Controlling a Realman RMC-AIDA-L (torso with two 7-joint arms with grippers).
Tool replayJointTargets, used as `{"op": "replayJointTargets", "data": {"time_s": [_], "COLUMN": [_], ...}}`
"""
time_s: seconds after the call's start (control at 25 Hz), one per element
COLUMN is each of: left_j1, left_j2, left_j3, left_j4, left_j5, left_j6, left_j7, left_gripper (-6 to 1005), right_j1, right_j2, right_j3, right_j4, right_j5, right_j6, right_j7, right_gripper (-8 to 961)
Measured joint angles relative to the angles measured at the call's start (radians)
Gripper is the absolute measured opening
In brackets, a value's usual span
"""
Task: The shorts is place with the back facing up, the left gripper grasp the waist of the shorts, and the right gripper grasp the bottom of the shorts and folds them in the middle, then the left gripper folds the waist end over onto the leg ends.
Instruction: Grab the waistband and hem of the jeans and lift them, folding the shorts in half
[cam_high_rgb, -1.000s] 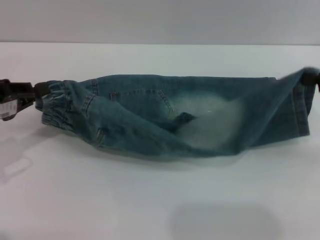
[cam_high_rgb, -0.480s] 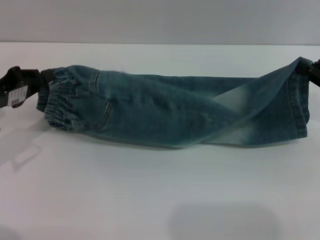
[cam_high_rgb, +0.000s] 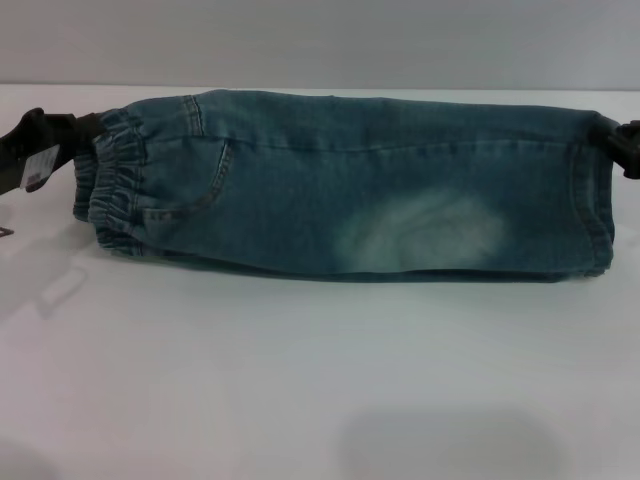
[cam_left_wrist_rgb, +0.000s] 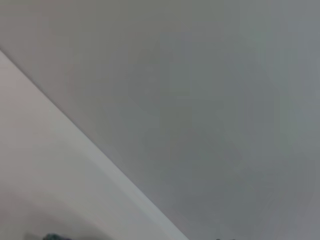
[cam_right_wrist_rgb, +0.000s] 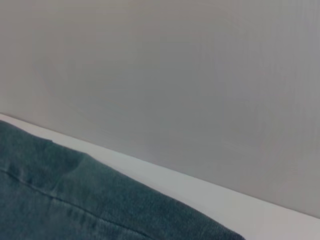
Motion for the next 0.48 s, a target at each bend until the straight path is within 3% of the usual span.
{"op": "replayJointTargets", "data": {"time_s": [0.48], "left_j1": [-0.013], "left_j2": [-0.002], "left_j3": [0.01], "left_j4": [-0.003], "left_j5": [0.005], "left_j6": [-0.056], "left_j7": [0.013], "left_gripper": [131], "right_j1": [0.053], "right_j2": [0.013], "right_j3": [-0.119], "right_j4": [0.077], "right_j5": [-0.002], "right_j6": [0.161], "right_j7": [-0.001], "right_gripper": [83]}}
